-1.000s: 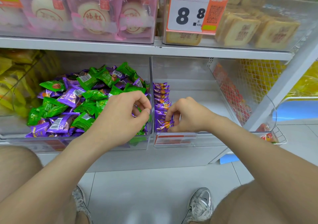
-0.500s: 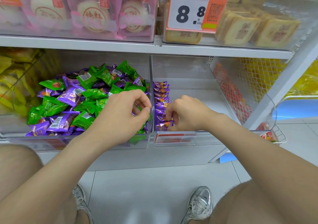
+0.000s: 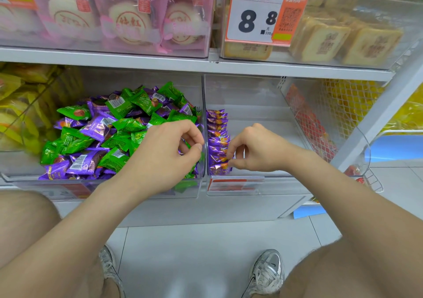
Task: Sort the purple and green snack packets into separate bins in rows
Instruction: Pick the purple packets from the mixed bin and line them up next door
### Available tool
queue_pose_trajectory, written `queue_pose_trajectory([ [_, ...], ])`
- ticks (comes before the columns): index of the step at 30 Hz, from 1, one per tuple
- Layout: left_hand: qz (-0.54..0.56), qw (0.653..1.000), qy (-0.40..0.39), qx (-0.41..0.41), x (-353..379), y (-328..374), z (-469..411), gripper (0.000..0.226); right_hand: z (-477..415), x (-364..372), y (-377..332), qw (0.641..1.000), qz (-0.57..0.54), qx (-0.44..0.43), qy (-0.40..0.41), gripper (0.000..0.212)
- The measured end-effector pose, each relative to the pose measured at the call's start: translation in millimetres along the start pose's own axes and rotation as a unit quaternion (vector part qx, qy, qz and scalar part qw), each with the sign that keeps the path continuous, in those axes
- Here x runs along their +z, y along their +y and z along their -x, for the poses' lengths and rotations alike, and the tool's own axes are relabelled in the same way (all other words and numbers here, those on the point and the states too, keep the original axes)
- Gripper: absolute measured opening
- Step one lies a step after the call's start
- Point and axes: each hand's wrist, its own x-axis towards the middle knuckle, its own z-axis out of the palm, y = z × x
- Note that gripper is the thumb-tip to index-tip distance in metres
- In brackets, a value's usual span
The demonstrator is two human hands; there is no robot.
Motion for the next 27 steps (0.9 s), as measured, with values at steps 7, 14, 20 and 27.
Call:
queue_pose_trajectory([
  [7,-0.001,1.0,-0.002,-0.001,-0.1,-0.2,0.8,0.014,-0.3,2.5,-1.4,1.0,0.003,-0.011,-0.013,0.006],
  [14,-0.006,1.0,-0.006,-0.001,-0.4,-0.4,0.0,0.015,0.2,3.4,-2.4,1.0,0.003,-0.006,-0.016,0.005],
  [20,-0.003,1.0,-0.005,0.0,-0.5,-0.2,-0.1,0.015,1.1,1.8,-3.8,1.0,0.006,-0.006,-0.005,0.01],
  [27,0.004,1.0,-0.006,-0.002,-3.1,-0.3,1.0,0.015,3.5,-4.1,-6.6,1.0,0.0,-0.008,-0.005,0.014],
])
